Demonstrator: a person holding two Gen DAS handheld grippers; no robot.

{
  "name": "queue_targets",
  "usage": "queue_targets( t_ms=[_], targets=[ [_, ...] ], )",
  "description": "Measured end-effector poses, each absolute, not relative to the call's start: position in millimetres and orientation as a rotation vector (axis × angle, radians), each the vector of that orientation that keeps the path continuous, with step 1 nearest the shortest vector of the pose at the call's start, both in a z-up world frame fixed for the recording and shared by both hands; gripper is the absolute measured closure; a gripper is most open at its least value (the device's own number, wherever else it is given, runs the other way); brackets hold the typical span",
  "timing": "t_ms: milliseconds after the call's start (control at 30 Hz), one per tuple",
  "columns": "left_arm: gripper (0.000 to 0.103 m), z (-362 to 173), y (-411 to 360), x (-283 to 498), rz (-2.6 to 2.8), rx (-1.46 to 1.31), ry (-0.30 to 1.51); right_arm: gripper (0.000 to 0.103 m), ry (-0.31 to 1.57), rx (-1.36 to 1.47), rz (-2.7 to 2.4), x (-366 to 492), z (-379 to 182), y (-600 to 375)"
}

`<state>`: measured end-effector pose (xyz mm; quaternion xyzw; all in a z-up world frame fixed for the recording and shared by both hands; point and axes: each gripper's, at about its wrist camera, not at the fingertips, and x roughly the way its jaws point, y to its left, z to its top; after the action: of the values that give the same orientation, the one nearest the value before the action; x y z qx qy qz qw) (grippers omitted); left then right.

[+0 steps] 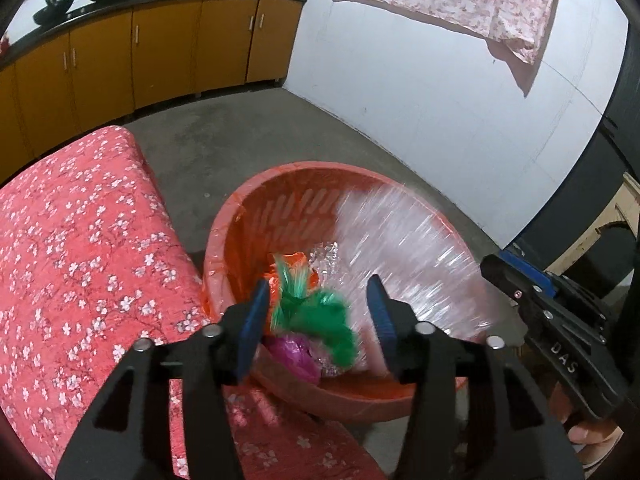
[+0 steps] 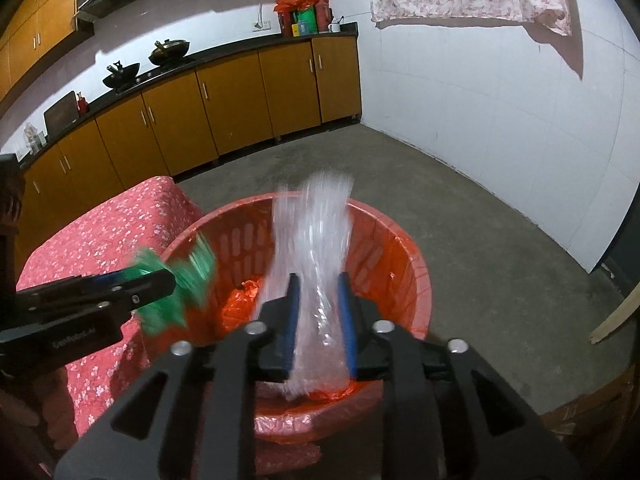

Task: Collect trash

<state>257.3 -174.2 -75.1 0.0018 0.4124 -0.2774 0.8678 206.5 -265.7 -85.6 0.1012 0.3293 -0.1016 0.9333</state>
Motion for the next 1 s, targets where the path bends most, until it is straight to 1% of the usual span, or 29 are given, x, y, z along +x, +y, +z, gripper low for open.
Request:
queue_targets(
  t_ms=[100,133,167,200,233,267,333,433,467,600,767,1000],
  targets=[
    [0.040,-73.7,-164.6,256.3,-0.562,-0.013,0.860,0.065,0.659,0.209,-0.221,201.4,-81.9,-264.9],
    [0.035,-72.0,-159.1,254.9,-0.552,-0.020,0.854,0.056,0.651,0.207,-0.226,198.8,-80.2,-264.1],
    [0.028,-70.1,-154.5,253.2,-0.543,-0.024,0.847,0.044,0.641,0.204,-0.234,196.0,-78.4,-263.6],
    [0.025,-66.5,-147.2,249.5,-0.529,-0.029,0.831,0.037,0.618,0.198,-0.247,190.6,-74.5,-261.6],
    [0.019,-62.1,-140.3,244.8,-0.515,-0.031,0.811,0.023,0.585,0.189,-0.266,183.9,-69.8,-259.2],
    [0.012,-56.8,-133.5,238.4,-0.495,-0.029,0.784,0.012,0.557,0.178,-0.286,178.7,-65.8,-257.2],
    [0.006,-47.7,-118.4,224.9,-0.458,-0.020,0.730,0.004,0.479,0.131,-0.333,163.0,-54.0,-247.7],
    [0.005,-33.2,-96.7,198.5,-0.401,0.002,0.645,0.004,0.432,0.068,-0.358,145.3,-41.4,-234.2],
    [0.003,-27.2,-88.4,187.9,-0.378,0.007,0.610,0.004,0.418,0.043,-0.367,137.5,-36.4,-226.3],
    [0.002,-10.1,-56.8,150.8,-0.285,0.011,0.513,0.004,0.406,-0.013,-0.366,117.2,-21.2,-200.3],
    [0.002,3.0,-20.1,107.8,-0.177,0.001,0.470,0.004,0.396,-0.001,-0.304,85.8,-13.6,-172.8],
    [0.002,13.8,7.6,57.2,-0.083,0.027,0.402,0.004,0.383,0.039,-0.211,48.1,-6.5,-143.1]
  ],
)
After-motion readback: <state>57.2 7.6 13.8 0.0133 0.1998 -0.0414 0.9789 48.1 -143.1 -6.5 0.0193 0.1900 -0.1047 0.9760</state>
